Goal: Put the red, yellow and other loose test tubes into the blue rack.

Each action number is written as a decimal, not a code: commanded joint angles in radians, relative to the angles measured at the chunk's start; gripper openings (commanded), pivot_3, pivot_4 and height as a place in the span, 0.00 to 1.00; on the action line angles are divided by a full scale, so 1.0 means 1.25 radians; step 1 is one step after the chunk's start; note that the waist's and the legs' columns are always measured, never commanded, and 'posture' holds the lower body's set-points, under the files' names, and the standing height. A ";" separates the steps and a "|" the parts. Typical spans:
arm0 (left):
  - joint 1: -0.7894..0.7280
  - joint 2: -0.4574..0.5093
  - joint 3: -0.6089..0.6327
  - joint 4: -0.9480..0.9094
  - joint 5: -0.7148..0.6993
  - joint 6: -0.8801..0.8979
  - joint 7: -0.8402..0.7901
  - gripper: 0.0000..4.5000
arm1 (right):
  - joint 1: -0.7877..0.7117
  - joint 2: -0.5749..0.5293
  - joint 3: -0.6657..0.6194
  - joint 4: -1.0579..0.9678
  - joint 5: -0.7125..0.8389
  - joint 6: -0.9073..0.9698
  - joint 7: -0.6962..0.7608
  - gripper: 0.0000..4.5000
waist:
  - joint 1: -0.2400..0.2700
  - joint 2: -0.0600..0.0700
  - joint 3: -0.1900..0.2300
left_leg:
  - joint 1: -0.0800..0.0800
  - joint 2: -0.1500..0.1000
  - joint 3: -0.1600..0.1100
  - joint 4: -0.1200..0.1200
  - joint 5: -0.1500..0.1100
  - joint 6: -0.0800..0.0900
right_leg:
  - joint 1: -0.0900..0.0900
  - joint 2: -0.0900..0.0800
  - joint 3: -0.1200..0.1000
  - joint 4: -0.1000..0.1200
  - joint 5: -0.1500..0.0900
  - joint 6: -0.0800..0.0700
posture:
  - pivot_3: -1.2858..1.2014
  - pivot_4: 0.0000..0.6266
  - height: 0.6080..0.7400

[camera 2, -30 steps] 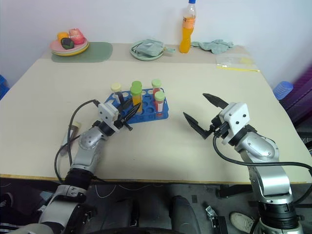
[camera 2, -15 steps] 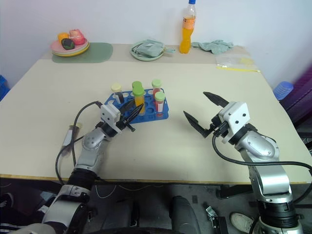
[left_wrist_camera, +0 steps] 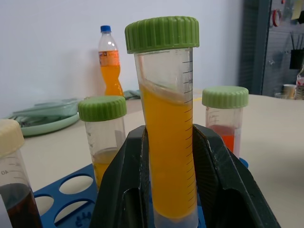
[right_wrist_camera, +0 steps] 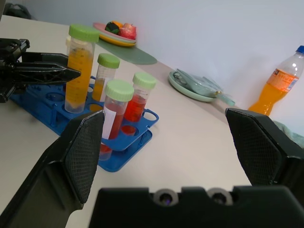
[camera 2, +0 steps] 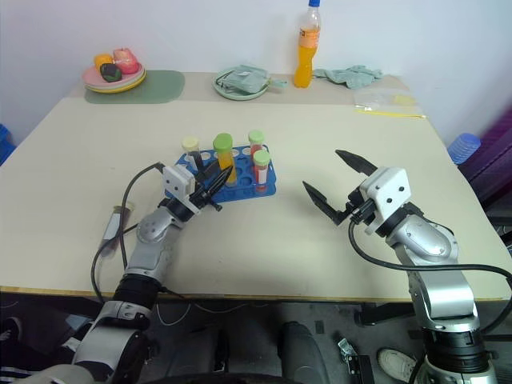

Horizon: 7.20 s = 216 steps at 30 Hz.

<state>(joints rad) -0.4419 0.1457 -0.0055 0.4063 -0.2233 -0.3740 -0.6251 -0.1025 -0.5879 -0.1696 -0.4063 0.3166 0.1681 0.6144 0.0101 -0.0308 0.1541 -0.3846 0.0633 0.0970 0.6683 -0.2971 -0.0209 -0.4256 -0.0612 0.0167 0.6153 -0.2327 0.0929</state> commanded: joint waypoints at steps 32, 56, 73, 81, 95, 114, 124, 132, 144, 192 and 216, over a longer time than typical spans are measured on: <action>0.189 0.161 0.063 -0.501 -0.078 0.390 0.049 0.99 | -0.048 0.000 0.004 0.027 -0.013 -0.013 0.012 1.00 | -0.002 0.000 0.000 | 0.000 0.001 0.000 0.000 0.000 0.000 | 0.000 0.000 0.000 0.001 -0.001 -0.002 | 0.52 0.24 1.00; 0.006 0.851 0.302 -0.478 -0.543 1.584 -0.015 0.99 | -0.071 -0.036 0.036 0.046 0.113 -0.004 0.203 1.00 | -0.022 -0.002 0.003 | 0.006 0.001 0.001 -0.005 0.000 -0.001 | 0.000 0.001 0.001 0.004 -0.002 -0.002 | 0.52 0.24 1.00; -0.099 0.974 0.017 -0.250 -0.378 1.459 -0.165 0.99 | -0.030 -0.029 0.059 0.036 0.085 -0.045 0.221 1.00 | -0.017 -0.003 0.004 | 0.005 0.001 0.003 -0.004 0.000 -0.001 | -0.001 0.000 0.001 0.004 -0.004 -0.005 | 0.52 0.24 1.00; -0.177 0.913 -0.076 -0.134 -0.294 1.419 -0.200 0.99 | 0.003 -0.012 0.066 0.037 0.063 -0.077 0.211 1.00 | -0.017 -0.003 0.004 | 0.005 0.001 0.003 -0.004 0.000 -0.001 | -0.001 0.001 0.001 0.004 -0.004 -0.005 | 0.52 0.24 1.00; -0.228 0.845 -0.153 -0.065 -0.223 1.421 -0.249 0.99 | -0.011 -0.021 0.063 0.006 0.061 -0.035 0.172 1.00 | -0.017 -0.003 0.003 | 0.005 0.001 0.003 -0.003 0.000 -0.001 | -0.001 0.001 0.001 0.005 -0.004 -0.005 | 0.52 0.24 1.00; -0.276 0.767 -0.063 0.024 -0.180 1.464 -0.177 0.15 | -0.037 -0.022 0.061 -0.008 0.050 -0.008 0.149 1.00 | -0.018 -0.004 0.003 | 0.005 0.001 0.002 -0.002 0.000 -0.001 | -0.001 0.001 0.001 0.009 -0.004 -0.005 | 0.52 0.24 1.00; -0.190 0.523 0.358 -0.192 -0.209 1.002 0.015 0.15 | -0.027 -0.021 0.049 0.008 0.042 -0.021 0.146 1.00 | -0.013 -0.007 0.003 | 0.005 0.001 0.002 -0.001 0.000 -0.001 | -0.001 -0.001 0.001 0.011 -0.003 -0.004 | 0.52 0.24 1.00; -0.033 0.333 0.284 -0.351 -0.159 0.512 -0.104 0.15 | -0.085 -0.030 0.056 0.035 0.036 -0.012 0.152 1.00 | -0.018 -0.007 0.002 | 0.007 0.001 0.003 -0.001 0.000 -0.001 | -0.001 0.000 0.002 0.011 -0.002 -0.002 | 0.52 0.24 1.00; 0.103 0.250 0.185 -0.330 -0.058 0.176 -0.113 0.15 | -0.047 -0.051 0.018 0.025 0.039 -0.016 0.150 1.00 | -0.017 -0.007 0.002 | 0.006 0.001 0.003 -0.001 0.000 -0.001 | 0.000 0.000 0.002 0.010 -0.002 -0.002 | 0.52 0.24 1.00; 0.252 0.317 0.203 -0.475 -0.302 0.444 -0.142 0.99 | -0.047 -0.048 0.022 0.008 0.022 -0.004 0.125 1.00 | -0.023 -0.004 0.001 | 0.008 0.002 0.003 -0.002 0.000 0.000 | 0.000 0.000 0.002 0.009 -0.004 -0.004 | 0.52 0.24 1.00; 0.264 0.562 0.346 -0.276 -0.371 0.433 -0.567 0.99 | -0.060 -0.093 0.047 -0.016 0.188 0.177 0.209 1.00 | -0.021 -0.003 0.003 | 0.006 0.003 0.004 -0.005 0.000 0.000 | -0.001 -0.001 0.001 0.004 -0.005 -0.007 | 0.52 0.24 1.00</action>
